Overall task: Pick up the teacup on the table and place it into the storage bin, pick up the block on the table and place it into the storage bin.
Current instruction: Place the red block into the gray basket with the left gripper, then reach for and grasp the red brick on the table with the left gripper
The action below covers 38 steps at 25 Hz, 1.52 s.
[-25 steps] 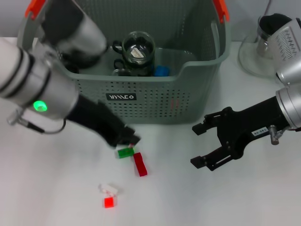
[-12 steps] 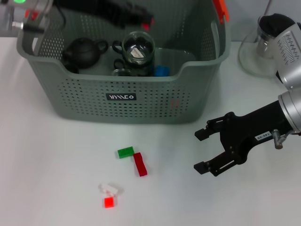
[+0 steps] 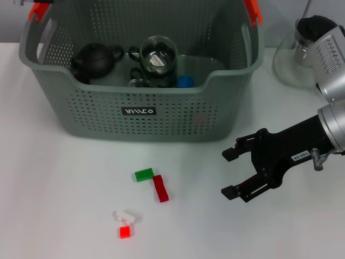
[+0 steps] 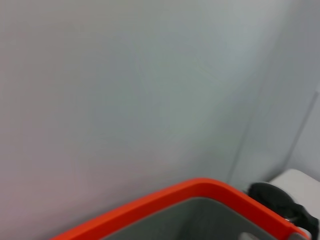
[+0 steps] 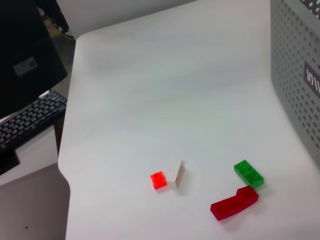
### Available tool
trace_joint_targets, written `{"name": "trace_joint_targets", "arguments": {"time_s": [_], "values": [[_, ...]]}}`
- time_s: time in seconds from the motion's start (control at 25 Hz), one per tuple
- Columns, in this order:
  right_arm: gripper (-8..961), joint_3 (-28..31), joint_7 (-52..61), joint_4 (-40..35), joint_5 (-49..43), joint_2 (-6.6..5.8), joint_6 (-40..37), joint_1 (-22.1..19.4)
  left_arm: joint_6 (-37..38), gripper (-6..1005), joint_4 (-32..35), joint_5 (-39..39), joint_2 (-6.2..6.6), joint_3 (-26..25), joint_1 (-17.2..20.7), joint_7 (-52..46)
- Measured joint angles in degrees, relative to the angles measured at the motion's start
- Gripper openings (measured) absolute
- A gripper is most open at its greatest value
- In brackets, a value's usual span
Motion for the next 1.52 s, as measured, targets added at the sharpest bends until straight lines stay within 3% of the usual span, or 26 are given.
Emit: {"name": "trace_joint_targets", "arguments": {"time_s": [0.28,0.48,0.6,0.68,0.8,0.84,0.96,1.12,1.4,1.52], "values": [[944,0.00,0.03,0.13,0.00,0.01,0.00,-0.08,-1.93,283,1.66,0.22,-0.16,-0.14,1.35,0.30],[944,0.04,0.03,0.35,0.00,-0.05,-0.02,-0.13,-0.36,493,6.31,-0.35,0.18,-1.81,3.63,0.48],[944,0.27,0.03,0.60,0.01,-0.07,0.00,-0.01,7.15,728,10.84,-2.95,0.01,-4.15,4.86,2.68],[945,0.38,0.07,0.61,0.00,-0.07,0.02,0.01,16.33,812,15.51,-6.74,-0.45,-5.05,6.33,6.32],[945,0.42,0.53,0.64,0.01,-0.08,0.27,0.02,28.01,939,21.96,-10.51,-2.37,-4.75,9.07,13.10],[945,0.43,0.64,0.66,0.00,-0.10,0.40,0.00,31.00,940,23.87,-10.64,-3.29,-4.40,10.19,15.44],[945,0.44,1.20,0.70,0.00,-0.19,0.47,-0.11,36.27,943,28.47,-10.47,-5.14,-1.06,13.62,20.42],[944,0.17,2.80,0.70,-0.39,-0.59,0.22,0.04,36.78,948,31.33,-7.74,-5.76,8.92,17.44,22.30],[945,0.15,4.51,0.70,-2.33,-0.95,-0.26,0.54,33.53,951,28.04,6.12,-10.21,19.38,17.83,26.90],[945,0.40,4.86,0.70,-3.64,-1.18,-0.71,0.86,29.04,951,24.85,9.57,-10.65,23.99,17.38,26.54]]}}
